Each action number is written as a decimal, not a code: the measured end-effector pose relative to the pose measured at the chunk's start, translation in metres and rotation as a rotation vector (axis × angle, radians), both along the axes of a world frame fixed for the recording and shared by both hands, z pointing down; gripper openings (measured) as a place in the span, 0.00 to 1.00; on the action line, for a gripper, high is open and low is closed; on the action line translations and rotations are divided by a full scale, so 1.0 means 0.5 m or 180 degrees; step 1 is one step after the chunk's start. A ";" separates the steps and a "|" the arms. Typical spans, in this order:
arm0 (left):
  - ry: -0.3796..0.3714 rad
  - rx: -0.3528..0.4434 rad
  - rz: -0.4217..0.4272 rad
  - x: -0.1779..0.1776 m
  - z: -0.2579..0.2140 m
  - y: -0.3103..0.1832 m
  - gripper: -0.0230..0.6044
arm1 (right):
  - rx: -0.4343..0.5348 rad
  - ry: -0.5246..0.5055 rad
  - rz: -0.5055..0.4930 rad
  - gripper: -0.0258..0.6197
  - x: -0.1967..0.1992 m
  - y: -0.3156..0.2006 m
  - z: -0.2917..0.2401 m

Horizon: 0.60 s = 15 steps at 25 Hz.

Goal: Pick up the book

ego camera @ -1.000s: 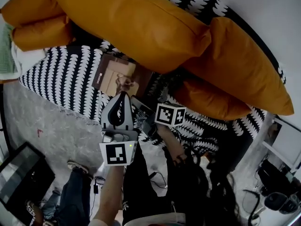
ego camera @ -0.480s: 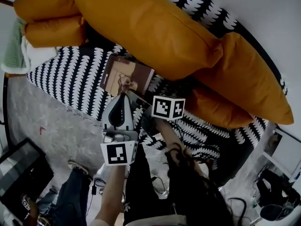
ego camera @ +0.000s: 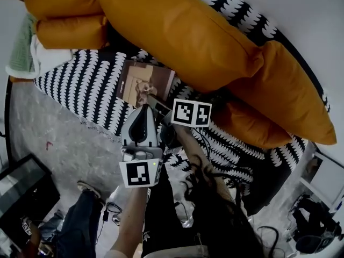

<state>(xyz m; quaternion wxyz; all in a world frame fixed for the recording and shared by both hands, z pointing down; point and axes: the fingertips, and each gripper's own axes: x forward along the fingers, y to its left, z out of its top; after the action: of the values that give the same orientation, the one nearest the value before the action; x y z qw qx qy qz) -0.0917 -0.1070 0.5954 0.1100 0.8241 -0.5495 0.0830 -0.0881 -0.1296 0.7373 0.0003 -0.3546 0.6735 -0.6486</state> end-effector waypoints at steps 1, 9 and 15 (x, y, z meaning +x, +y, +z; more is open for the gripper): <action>-0.0003 -0.0009 -0.0011 -0.003 0.002 0.000 0.05 | 0.0028 0.0033 -0.0003 0.29 0.000 -0.003 -0.004; 0.0026 0.0057 -0.0288 -0.049 -0.099 -0.026 0.05 | 0.0425 0.0117 0.0057 0.28 -0.007 -0.041 -0.179; 0.0123 0.0499 -0.0460 -0.065 -0.280 -0.082 0.05 | 0.1224 0.0244 0.0138 0.28 0.029 -0.138 -0.426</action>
<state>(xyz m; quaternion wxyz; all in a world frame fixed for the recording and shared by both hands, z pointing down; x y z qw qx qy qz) -0.1242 -0.1480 0.4557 0.0614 0.7898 -0.6101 0.0157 -0.0738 -0.1984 0.5245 0.0563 -0.3868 0.7767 -0.4939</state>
